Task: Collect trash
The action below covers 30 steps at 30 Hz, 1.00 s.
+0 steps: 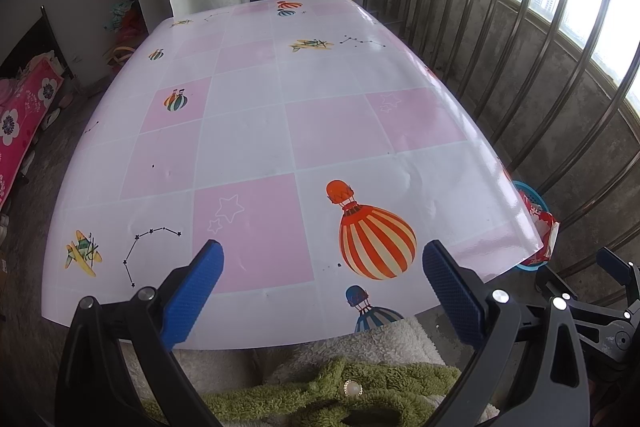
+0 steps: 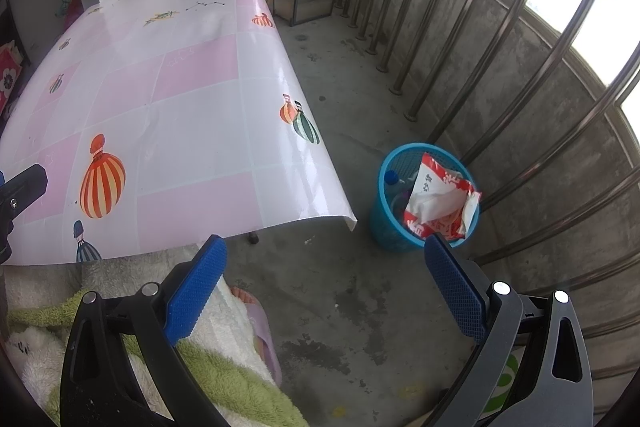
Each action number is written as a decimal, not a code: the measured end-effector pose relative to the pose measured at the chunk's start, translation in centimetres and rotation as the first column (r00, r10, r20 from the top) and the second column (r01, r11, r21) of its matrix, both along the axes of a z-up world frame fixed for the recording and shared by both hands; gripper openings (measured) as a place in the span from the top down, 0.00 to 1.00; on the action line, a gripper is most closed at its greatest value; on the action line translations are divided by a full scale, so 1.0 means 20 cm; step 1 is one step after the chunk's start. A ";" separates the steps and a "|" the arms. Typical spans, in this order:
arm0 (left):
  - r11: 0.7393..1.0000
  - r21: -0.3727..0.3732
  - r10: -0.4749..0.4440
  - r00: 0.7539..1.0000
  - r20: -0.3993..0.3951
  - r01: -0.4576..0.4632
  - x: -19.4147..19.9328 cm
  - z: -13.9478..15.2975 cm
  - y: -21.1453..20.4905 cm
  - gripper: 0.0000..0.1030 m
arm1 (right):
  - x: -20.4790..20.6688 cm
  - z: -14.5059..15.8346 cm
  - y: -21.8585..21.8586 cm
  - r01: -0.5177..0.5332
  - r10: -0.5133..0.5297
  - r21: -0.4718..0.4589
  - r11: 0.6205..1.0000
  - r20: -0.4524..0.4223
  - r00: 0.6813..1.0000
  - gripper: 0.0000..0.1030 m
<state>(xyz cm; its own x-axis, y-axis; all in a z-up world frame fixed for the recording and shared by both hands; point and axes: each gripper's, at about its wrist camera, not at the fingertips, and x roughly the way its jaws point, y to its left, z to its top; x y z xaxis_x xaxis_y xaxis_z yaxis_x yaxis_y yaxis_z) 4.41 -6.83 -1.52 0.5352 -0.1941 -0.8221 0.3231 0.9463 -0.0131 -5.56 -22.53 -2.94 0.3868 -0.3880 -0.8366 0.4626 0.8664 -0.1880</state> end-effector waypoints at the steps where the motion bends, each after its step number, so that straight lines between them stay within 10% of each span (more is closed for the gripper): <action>1: 1.000 0.000 0.000 1.000 0.000 0.000 0.00 0.00 0.00 0.05 | 0.00 0.00 0.00 0.000 0.000 0.000 1.000 0.000 1.000 0.08; 30: 1.000 0.001 0.000 1.000 0.001 0.000 0.01 0.00 0.01 0.05 | 0.00 0.00 0.00 -0.001 0.001 0.001 1.000 0.001 1.000 0.08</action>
<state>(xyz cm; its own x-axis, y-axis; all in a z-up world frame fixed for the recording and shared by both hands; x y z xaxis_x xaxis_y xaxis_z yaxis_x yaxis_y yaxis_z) 4.58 -6.63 -1.53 0.5363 -0.1932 -0.8216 0.3229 0.9464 -0.0117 -5.48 -22.46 -2.99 0.3881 -0.3868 -0.8365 0.4622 0.8670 -0.1865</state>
